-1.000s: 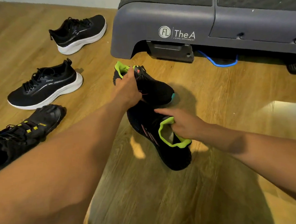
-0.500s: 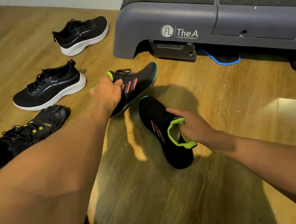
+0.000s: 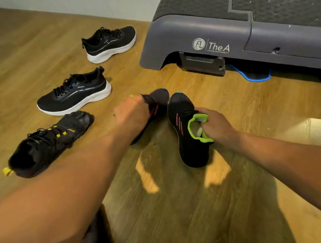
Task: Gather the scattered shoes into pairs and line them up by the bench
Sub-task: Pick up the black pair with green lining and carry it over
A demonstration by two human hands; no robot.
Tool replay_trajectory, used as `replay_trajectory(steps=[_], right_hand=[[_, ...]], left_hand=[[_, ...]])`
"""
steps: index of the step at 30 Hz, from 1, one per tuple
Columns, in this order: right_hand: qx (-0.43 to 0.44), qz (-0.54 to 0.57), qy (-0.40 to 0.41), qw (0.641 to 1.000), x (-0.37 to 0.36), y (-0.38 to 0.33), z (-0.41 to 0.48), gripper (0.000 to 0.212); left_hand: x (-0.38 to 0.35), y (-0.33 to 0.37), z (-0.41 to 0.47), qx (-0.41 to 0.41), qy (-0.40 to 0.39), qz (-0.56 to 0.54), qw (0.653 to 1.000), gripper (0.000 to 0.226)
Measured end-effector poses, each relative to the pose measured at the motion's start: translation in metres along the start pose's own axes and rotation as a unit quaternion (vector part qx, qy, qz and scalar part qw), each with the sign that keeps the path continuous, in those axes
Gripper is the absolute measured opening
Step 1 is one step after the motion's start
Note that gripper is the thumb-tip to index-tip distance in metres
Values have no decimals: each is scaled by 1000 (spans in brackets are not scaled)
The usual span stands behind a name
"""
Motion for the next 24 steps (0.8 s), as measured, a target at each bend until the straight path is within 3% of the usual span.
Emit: replay_trajectory(steps=[3,7,11,14,18,21,24], right_hand=[[34,-57,-3,998,-4,-10,4,69],[44,-86,-12,995,-6,-14,11,70],[53,-110,-8,992,-3,-9,13,68],[11,-132,-8,991,6,7,11,65],[6,-107,-15,994,9,13,6,60],[-14,-107,8,994,5,8,4,66],[-3,-112,17,994,3,-4,5,66]], left_hand=[[-13,41,-38,-117,-57,90,987,16],[-36,71,-85,-289,-106,250,918,42],[-52,103,-100,-326,-137,315,881,31],[-61,122,-107,-360,-163,332,856,26],[-58,120,-95,-339,-152,244,896,21],[-44,102,-74,-283,-115,94,947,27],[-43,77,-63,-250,-101,-73,960,35]])
Point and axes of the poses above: each hand's wrist, its own z-axis towards the middle knuckle, its own x-axis out of the back of the hand, y = z × x, the point moved 6 cm from there along z, towards the middle knuckle, and after that the axes turned 4 degrees about -x, right-handed, at the moved point
